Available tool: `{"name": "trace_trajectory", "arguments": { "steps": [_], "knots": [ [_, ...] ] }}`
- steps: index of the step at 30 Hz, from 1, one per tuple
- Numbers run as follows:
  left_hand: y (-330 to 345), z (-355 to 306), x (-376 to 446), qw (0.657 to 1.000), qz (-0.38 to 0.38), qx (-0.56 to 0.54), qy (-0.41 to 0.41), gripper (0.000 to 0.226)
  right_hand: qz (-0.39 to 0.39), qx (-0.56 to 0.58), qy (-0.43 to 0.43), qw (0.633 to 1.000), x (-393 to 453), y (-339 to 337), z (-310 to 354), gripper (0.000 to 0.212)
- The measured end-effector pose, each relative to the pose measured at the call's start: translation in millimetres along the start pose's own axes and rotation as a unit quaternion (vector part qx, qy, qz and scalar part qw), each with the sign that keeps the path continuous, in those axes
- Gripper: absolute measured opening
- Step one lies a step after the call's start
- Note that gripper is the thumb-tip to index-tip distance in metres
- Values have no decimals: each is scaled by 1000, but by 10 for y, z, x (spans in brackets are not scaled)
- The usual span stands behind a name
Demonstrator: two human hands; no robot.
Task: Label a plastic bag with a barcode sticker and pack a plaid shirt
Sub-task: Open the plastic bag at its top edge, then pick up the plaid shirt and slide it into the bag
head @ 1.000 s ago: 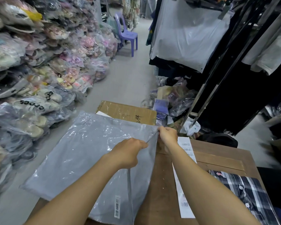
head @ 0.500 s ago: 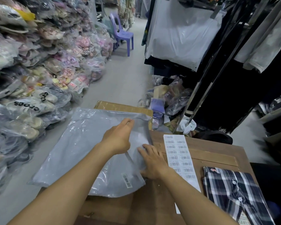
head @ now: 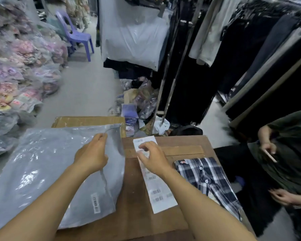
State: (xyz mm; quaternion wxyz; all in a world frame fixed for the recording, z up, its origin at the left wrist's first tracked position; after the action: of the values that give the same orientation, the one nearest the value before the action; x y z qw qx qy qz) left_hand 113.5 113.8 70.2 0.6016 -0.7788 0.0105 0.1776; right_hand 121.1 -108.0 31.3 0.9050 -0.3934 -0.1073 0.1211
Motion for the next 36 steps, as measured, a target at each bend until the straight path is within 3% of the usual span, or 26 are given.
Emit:
{"name": "trace_trajectory", "arguments": {
  "steps": [4,7,12,18,24,27,29,33,36],
  "knots": [
    [160,-146,47,1000,4,10,-8,65,-32,-61,161,984,-355,-640,-772,33],
    [264,-242,65,1000,10,30,1,57,16,-114,219,969,-653,-956,-1221,43],
    [413,-339,84,998,22,50,14,58,176,-183,232,939,-880,-1130,-1471,59],
    [483,-358,99,997,43,58,13,65,186,-178,235,937,-872,-1156,-1537,65],
    [500,-382,108,997,51,56,6,75,207,-206,185,938,-715,-1090,-1493,56],
    [514,-400,115,997,55,52,10,76,192,-204,95,955,-605,-1005,-1339,58],
    [523,-394,118,997,60,48,14,77,140,-177,79,971,-584,-1027,-1295,66],
    [520,-330,140,997,65,44,10,79,20,-101,240,965,-783,-1315,-1573,85],
    [521,-313,139,997,76,26,12,81,11,-37,342,939,-1025,-1429,-1854,94]
  ]
}}
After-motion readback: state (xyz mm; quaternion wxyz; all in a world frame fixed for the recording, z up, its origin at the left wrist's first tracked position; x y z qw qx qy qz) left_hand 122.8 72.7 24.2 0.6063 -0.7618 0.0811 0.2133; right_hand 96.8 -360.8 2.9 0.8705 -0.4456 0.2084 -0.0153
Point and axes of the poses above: each hand's wrist, its own x-axis towards the middle knuckle, its own y-axis out of the palm, z = x × y, the point moved 5 cm from there along x, towards the middle knuckle, and after that the axes turned 11 degrees about -y, right-handed, at the moved point
